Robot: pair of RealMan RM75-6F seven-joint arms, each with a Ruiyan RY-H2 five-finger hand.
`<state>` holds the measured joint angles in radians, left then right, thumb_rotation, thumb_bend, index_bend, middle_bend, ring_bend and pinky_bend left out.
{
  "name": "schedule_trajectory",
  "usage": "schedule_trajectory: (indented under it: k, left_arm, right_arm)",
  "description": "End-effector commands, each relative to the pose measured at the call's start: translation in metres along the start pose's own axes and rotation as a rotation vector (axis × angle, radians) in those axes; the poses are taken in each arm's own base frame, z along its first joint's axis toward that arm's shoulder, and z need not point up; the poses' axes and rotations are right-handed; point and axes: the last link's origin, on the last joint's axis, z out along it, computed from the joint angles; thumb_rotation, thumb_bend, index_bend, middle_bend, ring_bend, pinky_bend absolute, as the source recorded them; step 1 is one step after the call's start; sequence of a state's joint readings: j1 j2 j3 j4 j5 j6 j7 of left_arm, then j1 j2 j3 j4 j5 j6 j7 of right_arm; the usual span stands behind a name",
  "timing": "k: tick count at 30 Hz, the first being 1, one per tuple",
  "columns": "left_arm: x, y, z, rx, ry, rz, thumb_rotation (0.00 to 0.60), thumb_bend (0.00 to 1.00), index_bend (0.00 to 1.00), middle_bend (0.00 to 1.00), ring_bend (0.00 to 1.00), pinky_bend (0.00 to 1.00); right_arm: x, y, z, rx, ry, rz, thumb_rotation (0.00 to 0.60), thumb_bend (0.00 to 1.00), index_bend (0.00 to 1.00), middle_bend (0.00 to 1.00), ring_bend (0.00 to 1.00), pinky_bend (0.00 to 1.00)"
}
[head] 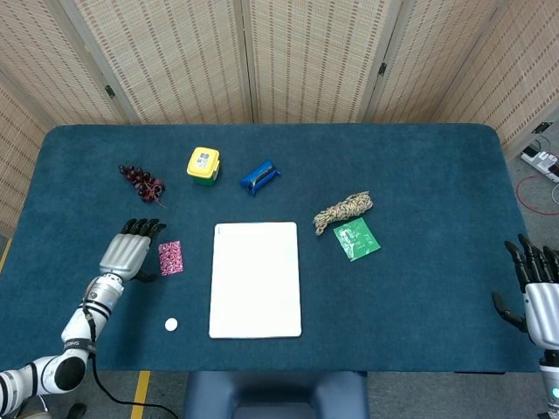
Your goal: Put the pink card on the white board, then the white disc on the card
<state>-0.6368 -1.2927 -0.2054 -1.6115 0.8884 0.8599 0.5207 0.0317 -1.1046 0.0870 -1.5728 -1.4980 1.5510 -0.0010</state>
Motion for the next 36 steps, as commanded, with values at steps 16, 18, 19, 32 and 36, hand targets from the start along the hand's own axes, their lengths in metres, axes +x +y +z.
schedule_trajectory:
  k: [16, 18, 19, 32, 36]
  left_arm:
    - [-0.018, 0.021, 0.027, 0.064, -0.153, -0.05, 0.6, 0.23, 0.2, 0.05, 0.04, 0.0]
    - [-0.018, 0.022, 0.029, 0.066, -0.157, -0.053, 0.6, 0.23, 0.2, 0.05, 0.04, 0.0]
    - [-0.019, 0.023, 0.03, 0.067, -0.158, -0.054, 0.6, 0.23, 0.2, 0.05, 0.04, 0.0]
    - [-0.024, 0.021, 0.039, 0.119, -0.181, -0.056, 0.6, 0.24, 0.2, 0.05, 0.06, 0.0]
    - [-0.024, 0.02, 0.039, 0.135, -0.18, -0.058, 0.6, 0.24, 0.2, 0.05, 0.06, 0.0]
  right_arm:
    - [0.0, 0.004, -0.004, -0.002, -0.008, 0.036, 0.6, 0.37, 0.0, 0.02, 0.09, 0.04]
    - [0.0, 0.004, -0.004, -0.002, -0.009, 0.038, 0.6, 0.37, 0.0, 0.02, 0.09, 0.04]
    - [-0.001, 0.004, -0.004, -0.002, -0.01, 0.041, 0.6, 0.37, 0.0, 0.02, 0.09, 0.04]
    - [-0.003, 0.009, -0.006, -0.015, -0.016, 0.054, 0.6, 0.37, 0.0, 0.02, 0.09, 0.04]
    - [-0.003, 0.009, -0.005, -0.013, -0.016, 0.053, 0.6, 0.37, 0.0, 0.02, 0.09, 0.04]
